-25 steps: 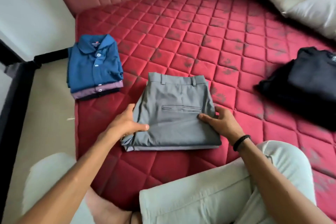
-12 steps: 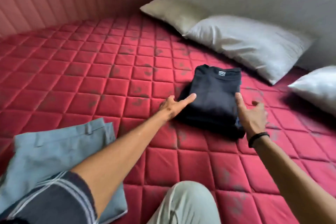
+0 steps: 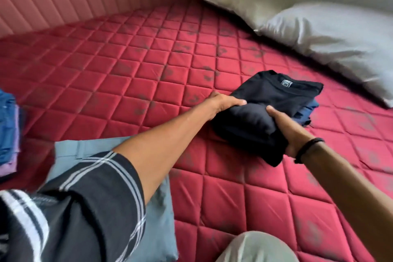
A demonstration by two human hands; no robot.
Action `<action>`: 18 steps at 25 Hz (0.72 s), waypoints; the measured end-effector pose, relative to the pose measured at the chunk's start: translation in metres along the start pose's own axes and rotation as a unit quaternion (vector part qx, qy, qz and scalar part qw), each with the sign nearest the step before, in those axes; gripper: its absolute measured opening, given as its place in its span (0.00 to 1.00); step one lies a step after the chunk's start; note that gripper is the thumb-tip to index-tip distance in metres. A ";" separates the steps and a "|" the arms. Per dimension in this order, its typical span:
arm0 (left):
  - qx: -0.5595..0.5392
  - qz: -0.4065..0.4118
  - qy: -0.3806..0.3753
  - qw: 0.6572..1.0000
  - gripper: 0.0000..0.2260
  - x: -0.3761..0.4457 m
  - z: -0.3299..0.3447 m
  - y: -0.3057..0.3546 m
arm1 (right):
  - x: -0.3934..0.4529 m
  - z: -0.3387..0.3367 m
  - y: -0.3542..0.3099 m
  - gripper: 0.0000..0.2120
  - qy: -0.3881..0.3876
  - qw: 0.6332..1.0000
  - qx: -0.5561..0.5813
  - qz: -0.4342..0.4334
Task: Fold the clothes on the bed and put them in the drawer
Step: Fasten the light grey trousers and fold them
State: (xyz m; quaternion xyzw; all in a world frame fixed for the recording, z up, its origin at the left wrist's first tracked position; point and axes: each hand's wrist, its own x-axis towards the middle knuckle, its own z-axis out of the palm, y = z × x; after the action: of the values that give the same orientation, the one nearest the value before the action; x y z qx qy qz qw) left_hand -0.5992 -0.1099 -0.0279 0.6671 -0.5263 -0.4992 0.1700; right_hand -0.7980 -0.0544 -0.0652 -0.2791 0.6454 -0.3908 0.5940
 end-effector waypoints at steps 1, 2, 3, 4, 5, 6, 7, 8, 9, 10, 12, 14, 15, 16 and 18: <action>0.010 -0.001 0.023 1.000 0.50 -0.002 -0.027 -0.011 | 0.014 0.030 0.005 0.37 0.001 1.000 -0.010 0.000; 0.020 -0.001 0.047 0.999 0.50 -0.004 -0.056 -0.025 | 0.026 0.061 0.008 0.41 -0.006 1.000 -0.028 -0.009; 0.020 -0.006 0.074 0.997 0.49 -0.005 -0.090 -0.044 | 0.040 0.098 0.010 0.43 -0.025 0.998 -0.049 -0.026; 0.017 -0.015 0.104 0.994 0.49 -0.008 -0.129 -0.069 | 0.052 0.142 0.011 0.45 -0.045 0.994 -0.089 -0.039; 0.013 -0.028 0.134 0.990 0.48 -0.013 -0.163 -0.092 | 0.042 0.186 0.004 0.46 -0.070 0.987 -0.136 -0.052; 0.013 -0.042 0.173 0.984 0.47 -0.019 -0.197 -0.119 | 0.035 0.231 -0.005 0.46 -0.082 0.974 -0.195 -0.085; 0.014 -0.050 0.210 0.976 0.46 -0.027 -0.226 -0.143 | 0.029 0.269 -0.012 0.44 -0.097 0.954 -0.253 -0.131; 0.012 -0.067 0.254 0.965 0.46 -0.038 -0.252 -0.170 | 0.021 0.310 -0.016 0.41 -0.113 0.928 -0.315 -0.163; 0.018 -0.099 0.294 0.950 0.46 -0.059 -0.281 -0.202 | 0.010 0.357 -0.013 0.39 -0.140 0.901 -0.368 -0.181; 0.031 -0.121 0.324 0.938 0.44 -0.073 -0.292 -0.218 | 0.006 0.381 -0.014 0.39 -0.156 0.880 -0.408 -0.189; 0.088 -0.150 0.359 0.917 0.36 -0.104 -0.313 -0.254 | -0.004 0.427 -0.008 0.39 -0.191 0.847 -0.453 -0.201; 0.107 -0.145 0.348 0.920 0.34 -0.129 -0.320 -0.276 | -0.012 0.445 0.001 0.38 -0.201 0.827 -0.483 -0.205; 0.114 -0.131 0.330 0.928 0.33 -0.140 -0.317 -0.276 | -0.018 0.443 0.001 0.37 -0.185 0.813 -0.510 -0.209; 0.128 -0.096 0.319 0.934 0.32 -0.152 -0.318 -0.273 | -0.030 0.437 -0.004 0.35 -0.157 0.799 -0.539 -0.213; 0.173 -0.016 0.314 0.933 0.28 -0.178 -0.323 -0.259 | -0.054 0.419 -0.016 0.31 -0.092 0.758 -0.589 -0.264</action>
State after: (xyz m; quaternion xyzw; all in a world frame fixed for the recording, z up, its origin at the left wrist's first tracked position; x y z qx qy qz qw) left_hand -0.1793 0.0500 0.0073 0.8174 -0.5133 -0.1685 0.2001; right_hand -0.3797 -0.0911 -0.0181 -0.7678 0.5911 -0.0474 0.2425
